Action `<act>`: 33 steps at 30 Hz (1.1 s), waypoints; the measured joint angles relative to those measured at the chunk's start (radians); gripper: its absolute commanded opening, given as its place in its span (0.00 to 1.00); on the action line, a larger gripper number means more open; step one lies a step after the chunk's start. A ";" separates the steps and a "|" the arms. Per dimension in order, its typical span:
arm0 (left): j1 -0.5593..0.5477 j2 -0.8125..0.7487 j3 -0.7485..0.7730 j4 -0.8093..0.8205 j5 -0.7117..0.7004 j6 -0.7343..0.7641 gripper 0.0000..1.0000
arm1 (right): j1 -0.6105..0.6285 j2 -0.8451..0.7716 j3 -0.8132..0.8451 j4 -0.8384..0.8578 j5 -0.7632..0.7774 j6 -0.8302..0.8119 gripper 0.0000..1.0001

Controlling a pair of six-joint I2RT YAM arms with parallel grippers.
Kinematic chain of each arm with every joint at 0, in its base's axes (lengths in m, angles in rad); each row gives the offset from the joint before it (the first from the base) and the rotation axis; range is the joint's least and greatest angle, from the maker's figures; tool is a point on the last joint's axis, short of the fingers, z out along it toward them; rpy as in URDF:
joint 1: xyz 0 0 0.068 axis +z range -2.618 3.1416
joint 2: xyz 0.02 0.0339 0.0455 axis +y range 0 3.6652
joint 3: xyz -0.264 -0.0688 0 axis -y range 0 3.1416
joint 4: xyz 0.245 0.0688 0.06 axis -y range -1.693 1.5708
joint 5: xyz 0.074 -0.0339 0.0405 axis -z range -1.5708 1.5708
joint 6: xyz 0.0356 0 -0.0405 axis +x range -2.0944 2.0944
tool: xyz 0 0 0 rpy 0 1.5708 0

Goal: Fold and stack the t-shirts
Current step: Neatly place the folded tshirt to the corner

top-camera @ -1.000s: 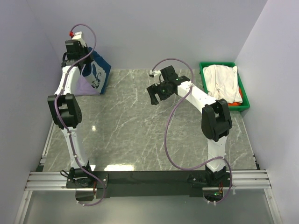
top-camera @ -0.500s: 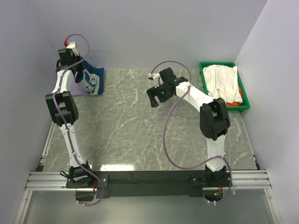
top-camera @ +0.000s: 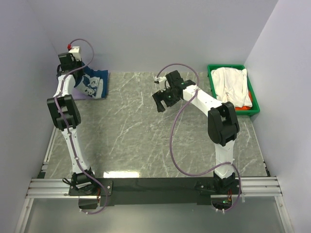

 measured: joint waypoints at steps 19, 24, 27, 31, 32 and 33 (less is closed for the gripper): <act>0.067 -0.098 -0.134 0.055 -0.011 0.069 0.49 | -0.011 -0.011 -0.034 -0.004 0.017 -0.007 0.95; 0.073 -0.227 -0.255 0.027 0.113 -0.001 0.42 | -0.040 -0.019 -0.034 -0.009 0.010 0.000 0.95; 0.074 -0.263 -0.312 0.028 0.133 -0.042 0.40 | -0.060 -0.025 -0.041 -0.012 0.006 0.003 0.96; 0.075 -0.264 -0.385 0.004 0.099 -0.086 0.39 | -0.085 -0.037 -0.063 -0.018 -0.003 0.012 0.96; 0.077 -0.261 -0.395 -0.013 0.085 -0.093 0.39 | -0.089 -0.039 -0.067 -0.020 -0.005 0.016 0.96; 0.081 -0.253 -0.399 -0.032 0.068 -0.098 0.39 | -0.094 -0.042 -0.070 -0.024 -0.006 0.019 0.96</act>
